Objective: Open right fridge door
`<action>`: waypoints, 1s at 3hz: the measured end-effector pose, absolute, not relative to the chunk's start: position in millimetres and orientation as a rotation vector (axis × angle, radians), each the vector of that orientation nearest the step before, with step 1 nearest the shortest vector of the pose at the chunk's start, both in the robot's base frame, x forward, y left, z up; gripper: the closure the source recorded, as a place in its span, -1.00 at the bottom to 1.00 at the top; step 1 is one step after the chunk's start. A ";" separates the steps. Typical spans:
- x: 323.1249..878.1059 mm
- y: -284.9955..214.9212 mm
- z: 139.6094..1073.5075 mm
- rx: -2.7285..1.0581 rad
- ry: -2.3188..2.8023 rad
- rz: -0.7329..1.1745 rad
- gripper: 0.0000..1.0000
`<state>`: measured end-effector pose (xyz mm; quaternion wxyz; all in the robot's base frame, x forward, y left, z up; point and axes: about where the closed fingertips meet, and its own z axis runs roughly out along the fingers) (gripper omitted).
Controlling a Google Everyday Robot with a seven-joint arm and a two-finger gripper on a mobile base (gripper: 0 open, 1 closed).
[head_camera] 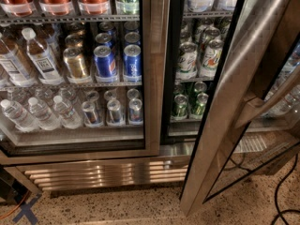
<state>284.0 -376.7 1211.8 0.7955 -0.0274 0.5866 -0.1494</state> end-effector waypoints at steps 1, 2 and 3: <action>277.7 -392.6 1237.8 0.009 1.206 -0.383 -1.00; 255.0 -400.9 1293.4 0.052 1.056 -0.430 -1.00; 233.7 -391.5 1335.6 0.059 0.898 -0.448 -1.00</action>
Offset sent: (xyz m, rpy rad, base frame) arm -0.0705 -0.0590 0.1426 -0.0824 -0.5106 -0.3279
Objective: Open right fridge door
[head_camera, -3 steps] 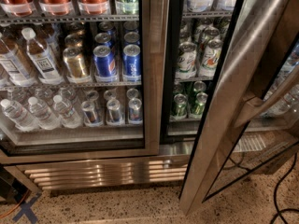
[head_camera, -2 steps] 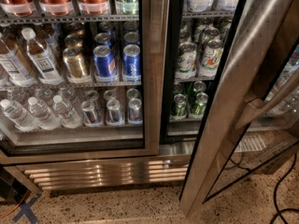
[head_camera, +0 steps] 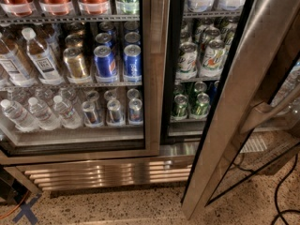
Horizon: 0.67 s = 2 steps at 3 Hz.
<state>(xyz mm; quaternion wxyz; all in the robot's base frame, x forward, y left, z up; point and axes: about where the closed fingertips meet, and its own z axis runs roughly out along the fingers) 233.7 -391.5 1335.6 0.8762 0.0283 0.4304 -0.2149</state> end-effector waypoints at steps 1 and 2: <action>218.9 -371.4 1357.9 0.009 0.766 -0.516 -1.00; 221.0 -349.7 1370.4 -0.064 0.744 -0.599 -1.00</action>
Offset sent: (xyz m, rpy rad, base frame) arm -0.0133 0.0173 0.0199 -0.0806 -0.1013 -0.0263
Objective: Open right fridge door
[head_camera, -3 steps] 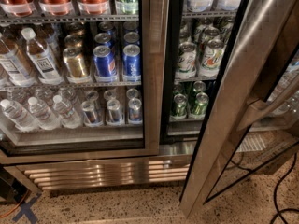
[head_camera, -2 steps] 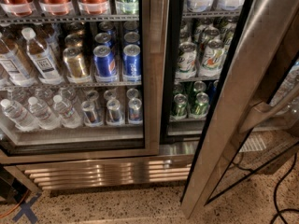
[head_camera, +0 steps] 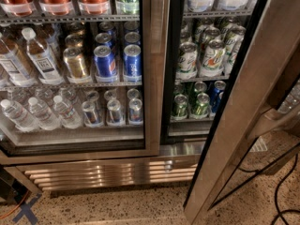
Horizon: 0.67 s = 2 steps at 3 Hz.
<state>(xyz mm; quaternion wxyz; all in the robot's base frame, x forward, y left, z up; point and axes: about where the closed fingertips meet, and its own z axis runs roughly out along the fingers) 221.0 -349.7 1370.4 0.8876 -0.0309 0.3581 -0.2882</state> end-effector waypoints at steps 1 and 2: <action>227.1 -327.9 1381.6 -0.105 0.736 -0.612 -1.00; 239.6 -316.9 1419.4 -0.076 0.653 -0.544 -1.00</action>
Offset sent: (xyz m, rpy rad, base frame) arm 0.0046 -0.0277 0.1076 0.0436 -0.3198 -0.0560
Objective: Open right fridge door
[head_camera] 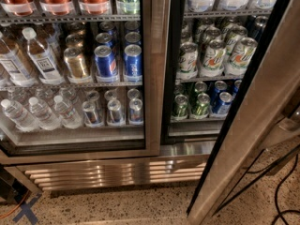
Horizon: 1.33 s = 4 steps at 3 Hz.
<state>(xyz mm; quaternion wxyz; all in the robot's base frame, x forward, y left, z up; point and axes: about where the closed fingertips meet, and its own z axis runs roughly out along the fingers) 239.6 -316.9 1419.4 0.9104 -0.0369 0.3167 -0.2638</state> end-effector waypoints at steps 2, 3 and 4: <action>210.0 -312.2 1535.3 -0.036 0.317 -0.505 -1.00; 200.3 -276.1 1561.4 -0.091 0.251 -0.566 -1.00; 195.6 -259.8 1578.5 -0.124 0.185 -0.609 -1.00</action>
Offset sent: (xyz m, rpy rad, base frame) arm -0.0526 -0.0952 0.1629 0.0441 -0.5714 -0.1969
